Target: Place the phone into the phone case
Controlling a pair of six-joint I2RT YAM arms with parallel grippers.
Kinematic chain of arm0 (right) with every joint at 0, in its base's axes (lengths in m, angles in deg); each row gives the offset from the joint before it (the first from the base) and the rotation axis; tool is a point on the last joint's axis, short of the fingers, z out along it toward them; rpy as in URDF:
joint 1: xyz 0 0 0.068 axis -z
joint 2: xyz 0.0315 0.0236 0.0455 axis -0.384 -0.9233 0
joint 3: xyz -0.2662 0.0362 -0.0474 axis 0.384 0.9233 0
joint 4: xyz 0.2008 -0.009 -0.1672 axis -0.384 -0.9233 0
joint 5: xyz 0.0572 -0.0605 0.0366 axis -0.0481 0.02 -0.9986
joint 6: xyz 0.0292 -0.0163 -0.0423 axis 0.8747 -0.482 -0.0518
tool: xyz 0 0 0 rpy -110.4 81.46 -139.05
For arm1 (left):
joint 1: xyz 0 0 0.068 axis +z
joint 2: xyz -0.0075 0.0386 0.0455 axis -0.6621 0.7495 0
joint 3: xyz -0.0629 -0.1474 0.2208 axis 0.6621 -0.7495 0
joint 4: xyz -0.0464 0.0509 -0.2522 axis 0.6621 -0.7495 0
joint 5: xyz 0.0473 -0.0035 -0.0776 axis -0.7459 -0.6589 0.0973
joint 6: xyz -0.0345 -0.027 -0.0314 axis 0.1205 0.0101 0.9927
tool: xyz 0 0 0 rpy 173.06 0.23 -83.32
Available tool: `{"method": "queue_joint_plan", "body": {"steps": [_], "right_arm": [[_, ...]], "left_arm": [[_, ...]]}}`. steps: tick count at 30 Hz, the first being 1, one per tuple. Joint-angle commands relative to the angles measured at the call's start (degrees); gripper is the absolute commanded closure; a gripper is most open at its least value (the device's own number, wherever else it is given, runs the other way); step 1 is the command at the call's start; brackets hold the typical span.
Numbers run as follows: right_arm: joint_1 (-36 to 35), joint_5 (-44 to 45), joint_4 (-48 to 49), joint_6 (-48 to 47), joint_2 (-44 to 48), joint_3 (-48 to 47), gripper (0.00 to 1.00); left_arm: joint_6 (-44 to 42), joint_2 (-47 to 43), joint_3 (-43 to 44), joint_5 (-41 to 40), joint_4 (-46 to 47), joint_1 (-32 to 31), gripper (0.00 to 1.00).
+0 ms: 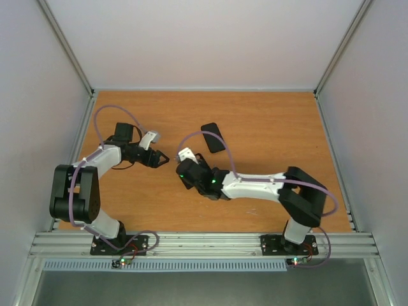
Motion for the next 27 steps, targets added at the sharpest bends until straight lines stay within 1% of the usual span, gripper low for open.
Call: {"method": "queue_joint_plan", "body": {"steps": [1,2,4,9,12,13,15,17,18,20,23,27], "right_arm": [[0.16,-5.56,4.31,-8.27,-6.17,-4.17,0.92],[0.09,-7.01,5.04,-9.66,-7.19,-4.84,0.91],[0.08,-8.07,6.11,-12.02,-9.01,-6.28,0.89],[-0.09,-10.56,6.75,-19.56,-13.73,-10.36,0.87],[-0.16,-9.10,6.38,-20.40,-16.05,-12.70,0.87],[-0.11,-7.58,5.50,-19.66,-16.62,-13.50,0.86],[-0.02,-4.47,3.50,-16.79,-16.42,-14.22,0.79],[0.15,-2.13,0.81,-11.96,-14.42,-13.85,0.71],[0.16,-1.48,-0.44,-9.60,-13.10,-13.15,0.69],[0.16,-0.47,-3.03,-4.98,-10.67,-11.60,0.66],[0.16,-1.25,-4.88,0.17,-7.43,-9.00,0.59],[0.16,-0.34,-7.96,4.09,-7.33,-9.41,0.55]], "left_arm": [[2.61,-1.10,-0.48,-2.75,5.37,1.99,0.23],[3.26,-1.45,-0.78,-3.13,6.29,2.40,0.23],[4.85,-1.99,-1.24,-3.58,8.03,5.11,0.23],[8.66,-1.80,-1.41,-2.90,10.50,8.41,0.23],[9.33,-1.73,-1.37,-2.73,10.89,9.08,0.23],[9.38,-1.68,-1.50,-2.73,11.05,9.13,0.23],[9.39,-1.62,-1.47,-2.53,11.06,9.13,0.23],[9.39,-1.60,-1.42,-2.31,11.00,9.13,0.23],[9.46,-1.63,-1.38,-2.16,10.79,9.15,0.23],[9.35,-1.61,-1.29,-1.45,10.49,9.14,0.23],[9.35,-1.75,-1.29,-0.06,10.14,9.13,0.23],[9.35,-1.99,-1.37,0.59,9.80,9.13,0.23]]}}
